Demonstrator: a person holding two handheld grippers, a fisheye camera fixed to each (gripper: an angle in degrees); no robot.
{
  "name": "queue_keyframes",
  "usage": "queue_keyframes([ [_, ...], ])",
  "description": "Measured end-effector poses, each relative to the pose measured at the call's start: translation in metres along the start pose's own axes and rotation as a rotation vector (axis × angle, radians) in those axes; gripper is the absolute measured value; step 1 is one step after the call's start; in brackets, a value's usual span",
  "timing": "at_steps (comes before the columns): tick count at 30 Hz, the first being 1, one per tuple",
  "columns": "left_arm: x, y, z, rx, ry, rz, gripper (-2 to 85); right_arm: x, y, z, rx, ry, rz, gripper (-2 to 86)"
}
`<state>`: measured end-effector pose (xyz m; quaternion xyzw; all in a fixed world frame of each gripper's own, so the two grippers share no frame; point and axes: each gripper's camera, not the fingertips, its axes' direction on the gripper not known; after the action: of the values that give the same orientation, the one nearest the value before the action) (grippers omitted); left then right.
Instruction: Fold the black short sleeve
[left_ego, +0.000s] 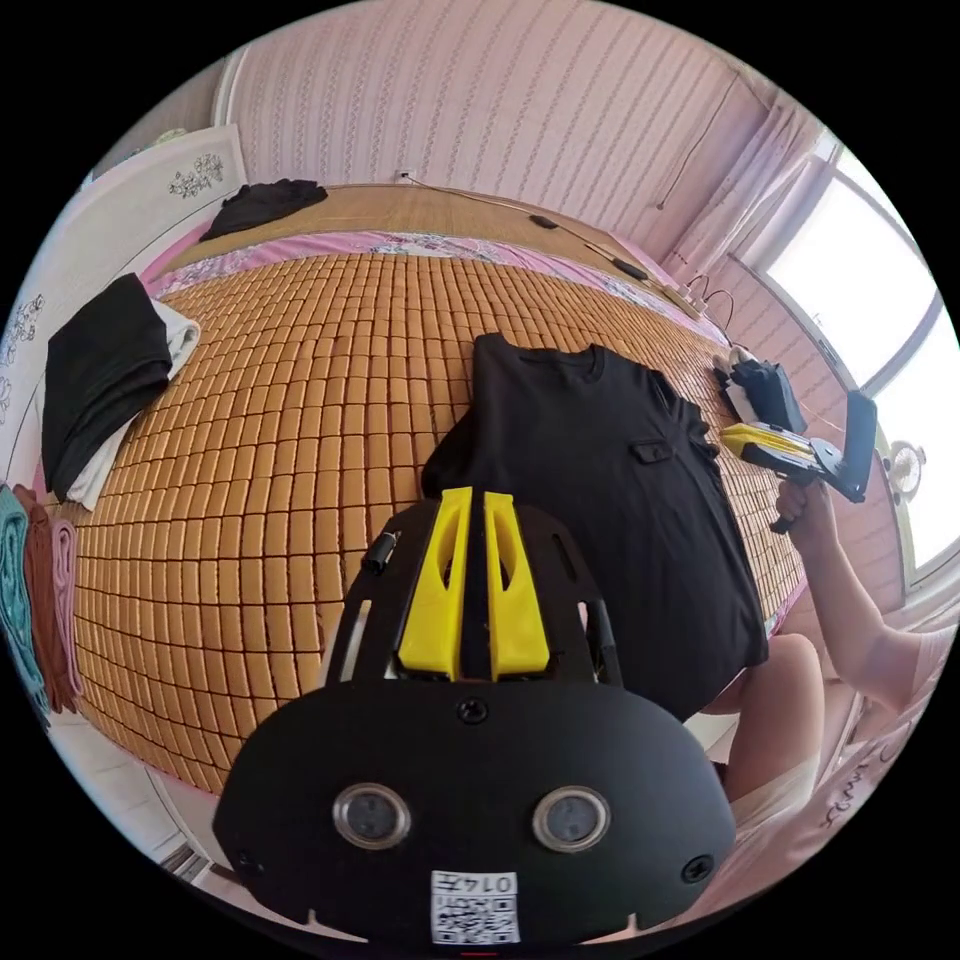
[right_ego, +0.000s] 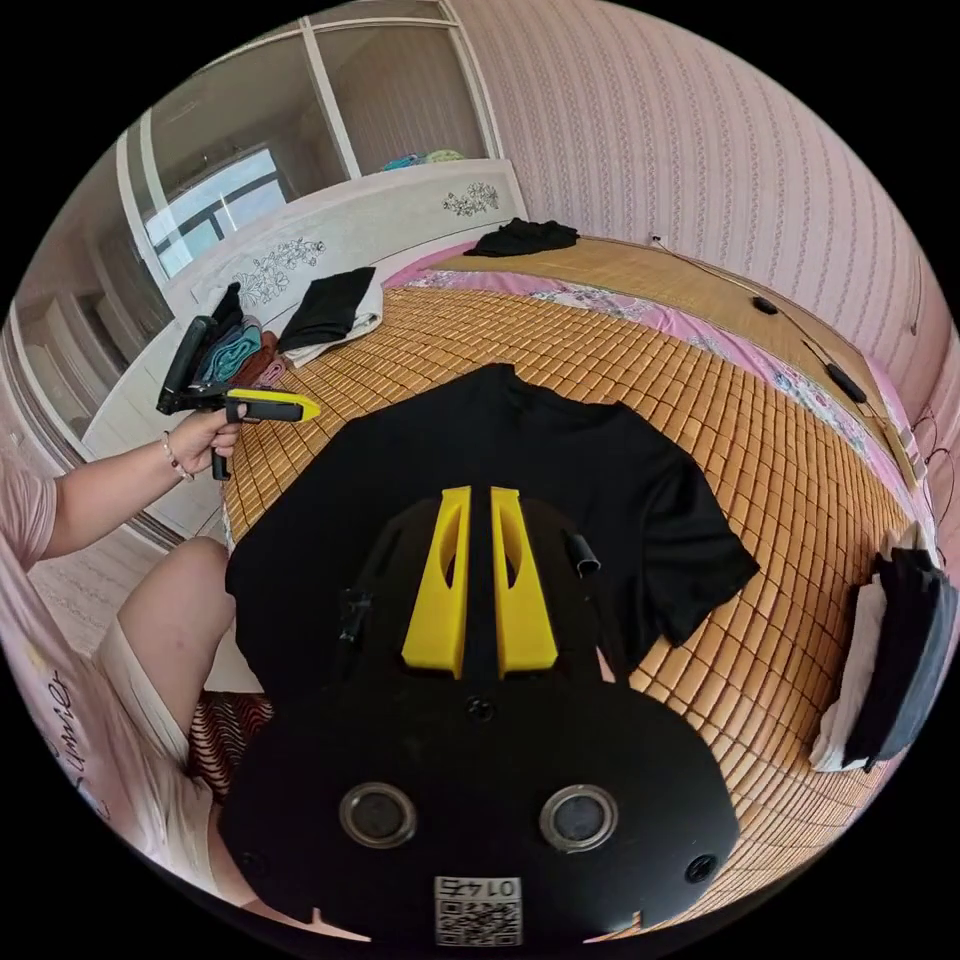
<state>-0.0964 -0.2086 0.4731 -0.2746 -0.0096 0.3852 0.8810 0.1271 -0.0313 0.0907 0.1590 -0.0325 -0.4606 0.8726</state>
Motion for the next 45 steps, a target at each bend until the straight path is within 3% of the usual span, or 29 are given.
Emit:
queue_keyframes([
  [7, -0.045, 0.009, 0.044, 0.019, 0.096, -0.091, 6.4, -0.078, -0.134, 0.104, -0.174, -0.036, -0.161, 7.8],
  [13, -0.069, 0.014, 0.089, -0.039, 0.085, -0.087, 6.2, -0.12, -0.212, 0.211, -0.345, 0.074, -0.213, 8.2],
  [17, -0.08, 0.028, 0.108, -0.022, 0.147, -0.086, 2.4, -0.113, -0.215, 0.262, -0.436, 0.181, -0.144, 1.9],
  [22, -0.09, 0.044, 0.105, 0.097, 0.183, -0.106, -0.8, -0.097, -0.195, 0.232, -0.314, 0.15, -0.058, -0.8],
  [27, -0.042, 0.07, 0.078, 0.292, 0.258, 0.168, -1.0, -0.071, -0.147, 0.151, -0.121, 0.101, 0.087, -0.9],
  [33, 0.042, 0.089, 0.13, 0.11, 0.227, 0.387, -0.9, -0.063, -0.113, 0.135, -0.161, 0.088, 0.113, 0.1],
  [41, 0.035, 0.099, 0.186, -0.02, 0.23, 0.285, -0.5, -0.095, -0.136, 0.171, -0.23, -0.079, -0.053, 11.1],
  [43, 0.032, 0.099, 0.19, -0.014, 0.22, 0.281, -0.7, -0.103, -0.141, 0.191, -0.283, -0.049, -0.08, 11.4],
  [45, 0.029, 0.099, 0.197, -0.021, 0.208, 0.271, -0.9, -0.104, -0.144, 0.212, -0.344, 0.009, -0.076, 2.4],
])
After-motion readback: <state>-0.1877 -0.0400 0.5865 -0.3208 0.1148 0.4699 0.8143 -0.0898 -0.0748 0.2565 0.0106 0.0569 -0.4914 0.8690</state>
